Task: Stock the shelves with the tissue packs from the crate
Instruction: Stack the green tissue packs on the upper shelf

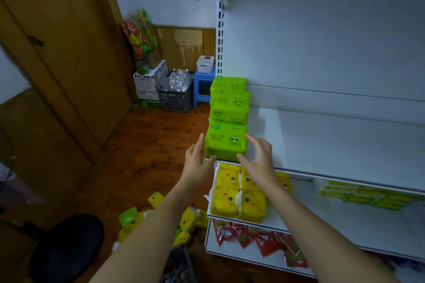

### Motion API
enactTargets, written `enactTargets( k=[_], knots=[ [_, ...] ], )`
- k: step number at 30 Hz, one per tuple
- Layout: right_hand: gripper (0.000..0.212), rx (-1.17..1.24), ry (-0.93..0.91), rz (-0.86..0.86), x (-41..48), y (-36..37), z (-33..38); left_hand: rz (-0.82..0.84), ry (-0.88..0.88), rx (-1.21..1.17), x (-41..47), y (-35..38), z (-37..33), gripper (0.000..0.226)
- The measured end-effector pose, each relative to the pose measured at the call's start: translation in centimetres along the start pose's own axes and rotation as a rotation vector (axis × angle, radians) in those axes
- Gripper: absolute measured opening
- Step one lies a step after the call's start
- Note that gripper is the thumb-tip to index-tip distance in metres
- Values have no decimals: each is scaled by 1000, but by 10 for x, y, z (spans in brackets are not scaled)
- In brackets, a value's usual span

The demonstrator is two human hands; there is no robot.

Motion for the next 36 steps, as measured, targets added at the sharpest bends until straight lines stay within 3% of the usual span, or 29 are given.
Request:
enactTargets(
  k=[10,16,22,27,31,36],
  knots=[
    [56,25,21,-125,-65,27,43,-36,-72,-52,-48,-74,33,70],
    [54,19,17,-34,-119,80,74,-94,-138,-46,-85,-143,75,69],
    [63,16,57,240,-182,165,91,-127,-268,-20,-125,-211,146,64],
    [69,-7,150,593,-226,241,88,-162,-425,30,-151,-251,229,59],
    [71,-66,263,816,-260,301,53,-220,-611,49,-175,-262,305,55],
    [71,-140,388,968,-301,366,-26,-252,-756,88,-196,-242,400,49]
  ],
)
Point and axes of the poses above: each hand's wrist, its own x-axis towards the middle knuckle, its own y-axis out of the palm, z = x × y, the point moved 1 cm from there along x, towards the middle knuckle, and after that the axes turned 8 degrees about -z, right-handed, at the moved point
